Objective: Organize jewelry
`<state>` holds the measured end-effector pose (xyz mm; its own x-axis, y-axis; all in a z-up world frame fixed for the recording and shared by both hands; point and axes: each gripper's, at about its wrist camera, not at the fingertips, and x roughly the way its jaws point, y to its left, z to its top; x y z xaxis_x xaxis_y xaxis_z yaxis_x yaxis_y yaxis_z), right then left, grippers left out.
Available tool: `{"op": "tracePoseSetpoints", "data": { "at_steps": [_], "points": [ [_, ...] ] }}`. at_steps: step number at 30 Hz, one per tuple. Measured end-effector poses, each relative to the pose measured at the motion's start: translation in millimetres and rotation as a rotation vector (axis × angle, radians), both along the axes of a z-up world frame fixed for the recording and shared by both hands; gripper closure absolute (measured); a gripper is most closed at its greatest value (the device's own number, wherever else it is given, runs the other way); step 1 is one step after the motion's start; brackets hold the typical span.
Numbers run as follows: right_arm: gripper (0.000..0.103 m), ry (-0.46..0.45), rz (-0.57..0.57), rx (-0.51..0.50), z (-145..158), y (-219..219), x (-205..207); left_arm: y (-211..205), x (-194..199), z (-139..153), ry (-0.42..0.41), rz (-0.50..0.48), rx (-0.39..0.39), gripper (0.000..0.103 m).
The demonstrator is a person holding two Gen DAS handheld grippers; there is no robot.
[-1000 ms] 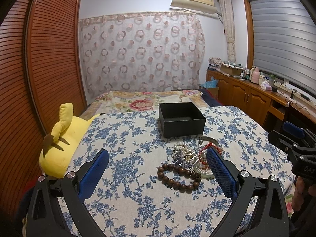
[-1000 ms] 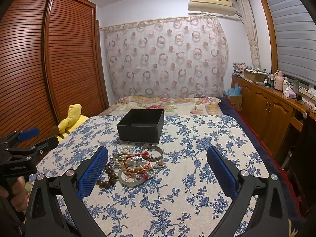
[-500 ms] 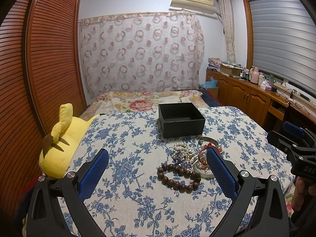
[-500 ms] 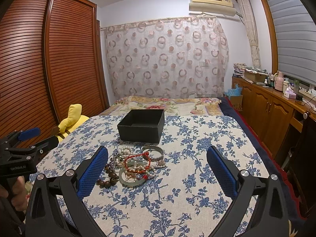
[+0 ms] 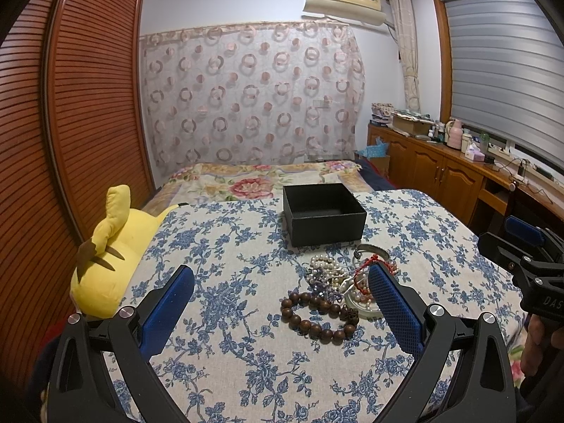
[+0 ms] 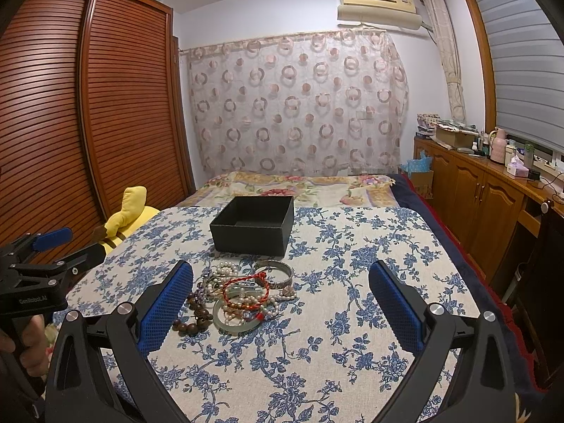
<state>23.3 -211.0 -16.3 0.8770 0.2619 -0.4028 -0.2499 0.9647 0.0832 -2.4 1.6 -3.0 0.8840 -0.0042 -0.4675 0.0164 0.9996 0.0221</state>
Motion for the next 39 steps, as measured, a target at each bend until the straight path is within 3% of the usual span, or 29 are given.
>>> {"op": "tracePoseSetpoints", "data": {
  "at_steps": [15,30,34,39],
  "points": [
    [0.002,0.019,0.002,0.000,-7.4,11.0,1.5,-4.7,9.6,-16.4,0.032,0.002,-0.005,0.008],
    [0.003,0.057,0.024,-0.010,-28.8,0.3,13.3,11.2,44.6,-66.4,0.212,-0.015,-0.037,0.008],
    [0.011,0.079,0.057,-0.014,-36.8,2.7,19.0,7.9,51.4,-73.4,0.236,-0.037,-0.028,0.008],
    [0.029,0.130,0.111,-0.035,-47.2,8.4,32.5,3.1,63.8,-80.5,0.272,-0.084,-0.047,0.028]
  ]
}}
